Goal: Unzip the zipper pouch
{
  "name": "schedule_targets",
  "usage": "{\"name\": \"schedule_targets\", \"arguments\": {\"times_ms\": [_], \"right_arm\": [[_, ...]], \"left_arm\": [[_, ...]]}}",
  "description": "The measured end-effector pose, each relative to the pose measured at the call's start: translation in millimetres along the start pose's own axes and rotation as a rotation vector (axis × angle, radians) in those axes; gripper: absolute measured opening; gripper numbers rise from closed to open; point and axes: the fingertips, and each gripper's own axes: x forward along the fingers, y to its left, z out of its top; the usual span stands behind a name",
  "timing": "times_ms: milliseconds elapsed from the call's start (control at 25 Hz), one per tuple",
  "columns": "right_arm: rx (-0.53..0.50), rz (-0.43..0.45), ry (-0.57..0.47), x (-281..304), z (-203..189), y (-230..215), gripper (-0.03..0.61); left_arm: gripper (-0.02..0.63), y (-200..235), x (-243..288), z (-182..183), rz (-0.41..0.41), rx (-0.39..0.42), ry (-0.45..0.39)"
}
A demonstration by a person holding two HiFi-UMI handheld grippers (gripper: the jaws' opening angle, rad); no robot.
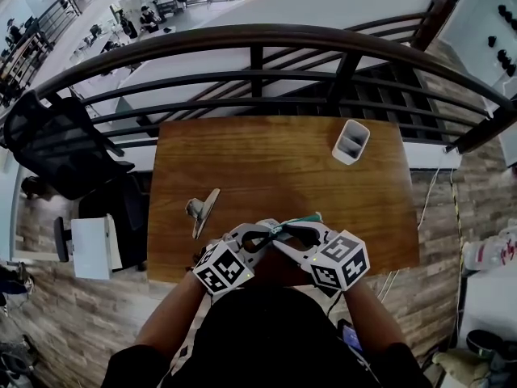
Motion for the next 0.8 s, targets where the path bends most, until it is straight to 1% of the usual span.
{"name": "schedule_targets", "arguments": {"times_ms": [200,320,400,520,800], "right_arm": [[0.016,-0.031,0.01,-1,1,-5,0.166],[0.029,-0.033,0.005,-3,2,-7,0.167],[0.051,-0.024,0.005,-2,4,-6,0.167],[0.094,-0.021,0.025,2,2,-6,0.184],[0.196,-0.032,0.057,6,-14,-13,0.175]], "left_arm": [[0.016,1,1,-1,-0.009,-0.004,-0.004],[0.015,-1,3,-1,-0.017,-0.003,-0.004],[0.015,-2,3,0,-0.02,-0.002,-0.005],[0.015,-4,5,-1,-0.025,0.016,0.003],[0.015,-13,13,-5,-0.041,0.064,0.04]]}}
